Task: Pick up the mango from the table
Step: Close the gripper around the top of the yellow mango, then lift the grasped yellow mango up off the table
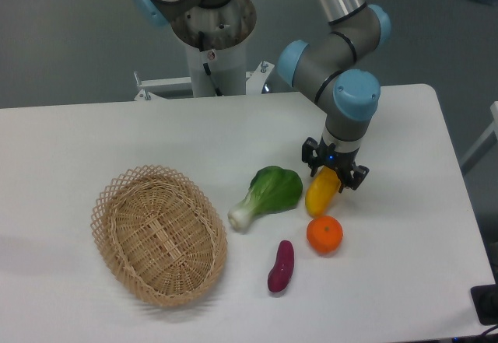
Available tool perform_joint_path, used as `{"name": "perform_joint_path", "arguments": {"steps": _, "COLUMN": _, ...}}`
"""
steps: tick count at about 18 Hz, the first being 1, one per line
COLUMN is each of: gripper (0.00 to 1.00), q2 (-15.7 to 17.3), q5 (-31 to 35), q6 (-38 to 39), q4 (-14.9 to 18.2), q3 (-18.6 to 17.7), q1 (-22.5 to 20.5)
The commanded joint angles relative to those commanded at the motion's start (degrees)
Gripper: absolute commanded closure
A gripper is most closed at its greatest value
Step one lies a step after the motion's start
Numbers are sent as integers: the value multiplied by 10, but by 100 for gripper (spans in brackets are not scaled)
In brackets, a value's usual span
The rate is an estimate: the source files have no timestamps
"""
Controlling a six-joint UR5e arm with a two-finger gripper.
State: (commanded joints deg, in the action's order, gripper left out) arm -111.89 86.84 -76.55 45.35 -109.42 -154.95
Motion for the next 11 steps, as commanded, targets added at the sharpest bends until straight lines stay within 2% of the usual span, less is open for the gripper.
{"name": "perform_joint_path", "arguments": {"steps": 3, "gripper": 54, "q2": 3, "q5": 1, "q6": -4, "q4": 3, "q3": 4, "q1": -1}}
{"name": "perform_joint_path", "arguments": {"steps": 6, "gripper": 55, "q2": 6, "q5": 3, "q6": -7, "q4": 4, "q3": 6, "q1": -2}}
{"name": "perform_joint_path", "arguments": {"steps": 11, "gripper": 55, "q2": 44, "q5": 31, "q6": -83, "q4": 18, "q3": 18, "q1": -21}}
